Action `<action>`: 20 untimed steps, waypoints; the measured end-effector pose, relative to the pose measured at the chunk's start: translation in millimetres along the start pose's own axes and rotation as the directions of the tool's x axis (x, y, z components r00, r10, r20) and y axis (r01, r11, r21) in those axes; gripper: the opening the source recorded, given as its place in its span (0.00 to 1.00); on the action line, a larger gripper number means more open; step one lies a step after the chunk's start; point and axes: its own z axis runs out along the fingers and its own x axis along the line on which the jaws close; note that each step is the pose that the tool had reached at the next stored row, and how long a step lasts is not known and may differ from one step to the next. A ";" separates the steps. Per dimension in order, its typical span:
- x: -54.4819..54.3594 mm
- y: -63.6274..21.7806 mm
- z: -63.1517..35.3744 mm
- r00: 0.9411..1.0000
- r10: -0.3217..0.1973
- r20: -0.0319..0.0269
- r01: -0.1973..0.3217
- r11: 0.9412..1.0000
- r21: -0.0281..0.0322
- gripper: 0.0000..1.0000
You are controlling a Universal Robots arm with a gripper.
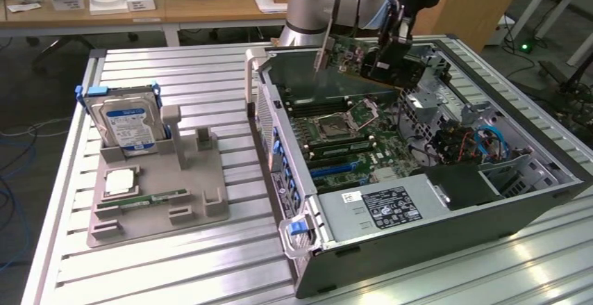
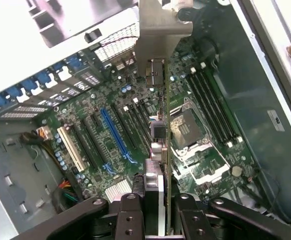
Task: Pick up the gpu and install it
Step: 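Insert the gpu into the slot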
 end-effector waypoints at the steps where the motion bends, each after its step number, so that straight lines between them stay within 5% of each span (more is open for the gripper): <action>1: 0.0 0.0 0.0 1.000 -0.014 -0.001 0.014 1.000 0.000 0.28; 9: 0.0 -0.1 0.9 0.991 -0.137 -0.005 0.137 0.991 0.003 0.28; 12: 0.7 -0.4 1.5 0.987 -0.159 -0.005 0.159 0.987 0.010 0.28; 16: 2.6 -1.3 2.8 0.986 -0.167 -0.002 0.167 0.986 0.028 0.28; 20: 2.7 -1.6 6.5 0.975 -0.222 -0.004 0.222 0.975 0.030 0.28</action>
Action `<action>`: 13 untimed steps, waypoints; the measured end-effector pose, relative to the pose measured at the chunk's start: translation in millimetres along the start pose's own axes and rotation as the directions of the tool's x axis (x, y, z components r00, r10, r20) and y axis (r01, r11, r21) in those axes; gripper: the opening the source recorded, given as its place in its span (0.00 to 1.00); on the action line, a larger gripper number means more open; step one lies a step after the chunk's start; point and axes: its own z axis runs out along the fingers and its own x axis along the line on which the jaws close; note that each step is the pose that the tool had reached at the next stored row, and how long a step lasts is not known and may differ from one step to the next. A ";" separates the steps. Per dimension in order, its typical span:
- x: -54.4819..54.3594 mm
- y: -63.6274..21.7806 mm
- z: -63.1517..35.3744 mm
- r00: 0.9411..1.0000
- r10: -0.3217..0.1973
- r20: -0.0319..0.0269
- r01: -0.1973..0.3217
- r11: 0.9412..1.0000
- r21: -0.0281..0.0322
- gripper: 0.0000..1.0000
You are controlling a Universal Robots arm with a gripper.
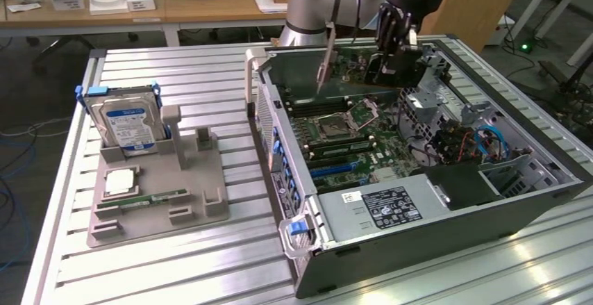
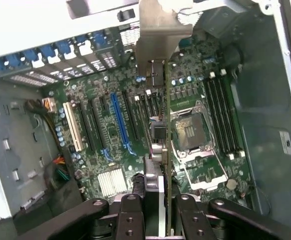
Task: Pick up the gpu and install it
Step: 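Insert the gpu into the slot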
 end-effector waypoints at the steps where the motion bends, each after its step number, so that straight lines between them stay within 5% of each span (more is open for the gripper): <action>1: 0.0 0.0 1.0 1.000 -0.018 0.000 0.018 1.000 0.000 0.28; 8: 0.4 -0.1 8.3 0.997 -0.080 0.001 0.080 0.997 0.001 0.28; 13: 0.6 -0.3 12.8 0.988 -0.157 0.000 0.157 0.988 0.002 0.28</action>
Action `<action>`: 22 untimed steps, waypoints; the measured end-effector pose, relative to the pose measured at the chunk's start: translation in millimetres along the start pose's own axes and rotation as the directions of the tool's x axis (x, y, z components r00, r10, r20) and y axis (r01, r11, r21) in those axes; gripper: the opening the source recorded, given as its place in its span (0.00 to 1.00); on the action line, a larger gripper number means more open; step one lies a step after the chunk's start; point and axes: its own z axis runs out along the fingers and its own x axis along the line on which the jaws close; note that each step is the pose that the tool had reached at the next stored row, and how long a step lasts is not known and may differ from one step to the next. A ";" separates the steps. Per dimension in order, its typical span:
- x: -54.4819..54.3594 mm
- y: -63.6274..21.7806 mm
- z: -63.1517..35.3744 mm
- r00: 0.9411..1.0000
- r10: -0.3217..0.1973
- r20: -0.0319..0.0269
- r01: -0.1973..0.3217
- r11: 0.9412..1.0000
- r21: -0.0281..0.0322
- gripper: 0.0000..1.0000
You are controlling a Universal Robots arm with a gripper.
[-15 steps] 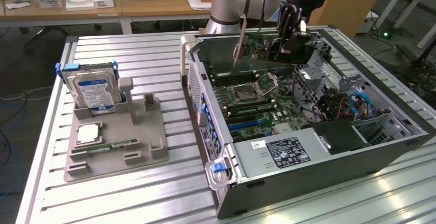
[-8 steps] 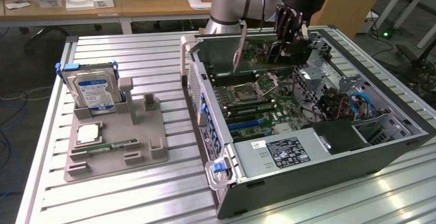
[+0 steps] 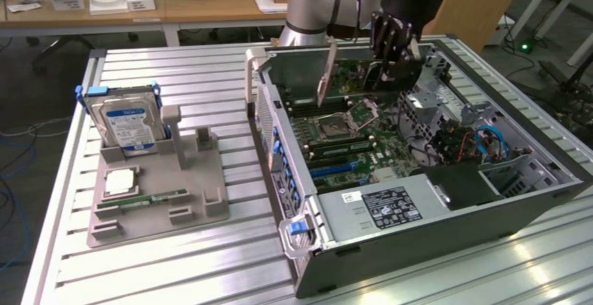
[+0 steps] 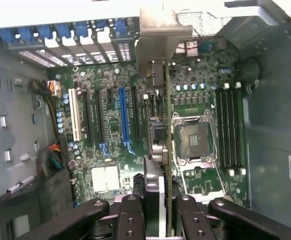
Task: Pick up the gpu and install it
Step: 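Insert the gpu into the slot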
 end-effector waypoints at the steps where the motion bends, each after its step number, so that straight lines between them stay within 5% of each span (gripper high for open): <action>1: 0.2 0.0 0.7 1.000 -0.007 0.000 0.007 1.000 0.002 0.28; 6: 0.2 -0.1 2.7 0.999 -0.055 0.001 0.055 0.998 0.014 0.28; 15: 0.5 0.1 8.5 0.996 -0.090 0.000 0.090 0.996 0.015 0.28; 22: 0.9 0.0 18.8 0.998 -0.069 0.000 0.069 0.998 0.015 0.28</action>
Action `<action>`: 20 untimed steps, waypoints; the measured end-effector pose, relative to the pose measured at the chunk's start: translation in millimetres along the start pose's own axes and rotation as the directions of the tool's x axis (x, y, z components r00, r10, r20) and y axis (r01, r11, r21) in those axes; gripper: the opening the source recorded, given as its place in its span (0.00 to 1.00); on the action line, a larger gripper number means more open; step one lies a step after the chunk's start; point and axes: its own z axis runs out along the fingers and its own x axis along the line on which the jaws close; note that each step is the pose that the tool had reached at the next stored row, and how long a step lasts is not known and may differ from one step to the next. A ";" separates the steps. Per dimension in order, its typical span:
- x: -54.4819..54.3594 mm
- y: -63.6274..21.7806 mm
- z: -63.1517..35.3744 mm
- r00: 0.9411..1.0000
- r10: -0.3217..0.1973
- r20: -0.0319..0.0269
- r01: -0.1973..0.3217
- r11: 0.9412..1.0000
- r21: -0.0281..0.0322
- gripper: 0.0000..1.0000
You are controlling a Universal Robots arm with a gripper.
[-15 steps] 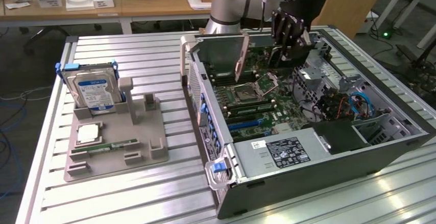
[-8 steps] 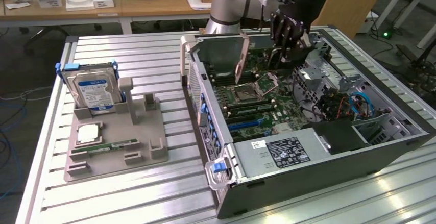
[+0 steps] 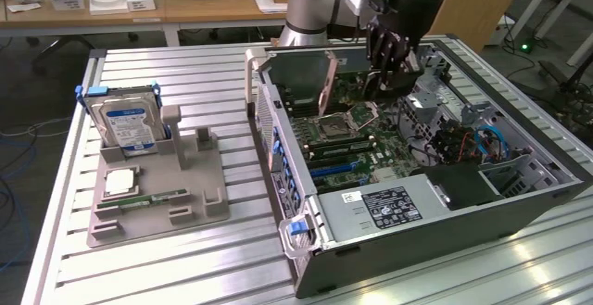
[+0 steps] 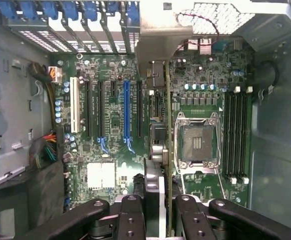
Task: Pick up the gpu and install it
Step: 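Insert the gpu into the slot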
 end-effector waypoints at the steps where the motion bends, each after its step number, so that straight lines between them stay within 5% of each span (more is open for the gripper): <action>1: 0.1 0.1 1.8 1.000 0.000 0.000 0.000 1.000 0.000 0.28; 10: -1.0 1.8 13.9 1.000 0.001 -0.002 -0.001 1.000 -0.008 0.28; 20: -0.2 6.1 28.9 0.999 0.038 -0.010 -0.039 0.999 -0.007 0.28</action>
